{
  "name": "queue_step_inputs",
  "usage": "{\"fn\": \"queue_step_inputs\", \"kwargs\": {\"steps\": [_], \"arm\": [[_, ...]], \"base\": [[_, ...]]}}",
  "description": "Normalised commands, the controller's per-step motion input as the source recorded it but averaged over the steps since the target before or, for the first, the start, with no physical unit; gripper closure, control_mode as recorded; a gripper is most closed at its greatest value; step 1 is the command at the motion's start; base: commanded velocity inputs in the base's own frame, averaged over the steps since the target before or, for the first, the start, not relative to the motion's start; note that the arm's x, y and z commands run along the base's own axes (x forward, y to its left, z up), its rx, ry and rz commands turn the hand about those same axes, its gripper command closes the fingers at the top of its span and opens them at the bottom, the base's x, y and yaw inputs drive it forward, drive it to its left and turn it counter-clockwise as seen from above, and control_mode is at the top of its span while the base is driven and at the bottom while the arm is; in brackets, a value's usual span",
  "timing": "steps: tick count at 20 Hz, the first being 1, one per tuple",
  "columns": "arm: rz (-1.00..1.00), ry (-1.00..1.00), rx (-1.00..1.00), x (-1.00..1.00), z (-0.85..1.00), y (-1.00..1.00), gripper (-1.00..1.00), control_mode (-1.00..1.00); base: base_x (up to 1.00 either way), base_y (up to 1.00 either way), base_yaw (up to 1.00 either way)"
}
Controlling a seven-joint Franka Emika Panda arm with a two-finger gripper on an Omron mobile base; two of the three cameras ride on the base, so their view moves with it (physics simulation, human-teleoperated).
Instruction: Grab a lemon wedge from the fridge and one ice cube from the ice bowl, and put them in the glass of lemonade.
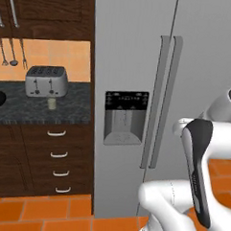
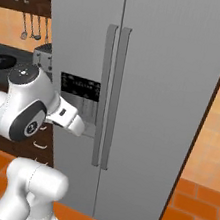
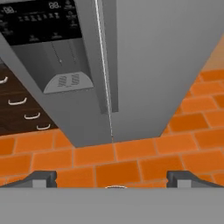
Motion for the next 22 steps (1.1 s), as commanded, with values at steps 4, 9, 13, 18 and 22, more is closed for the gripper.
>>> {"fn": "queue_step_inputs", "kwargs": {"steps": [4, 9, 13, 18, 22], "arm": [[0.01, -0.04, 0.0, 0.16, 0.01, 0.18, -1.0, -1.0], [0.0, -0.23, 0.0, 0.56, 0.26, 0.26, -1.0, -1.0], [0.09, -0.45, -0.11, 0.01, 1.0, 0.06, -1.0, -1.0], [0.06, -0.28, -0.03, -0.01, 0.91, -0.39, -1.0, -1.0], [0.02, -0.05, -0.03, 0.09, 0.24, -0.24, -1.0, -1.0]], "base": [[0.0, 0.0, 0.0], [0.0, 0.0, 0.0], [0.0, 0.0, 0.0], [0.0, 0.0, 0.0], [0.0, 0.0, 0.0]]}}
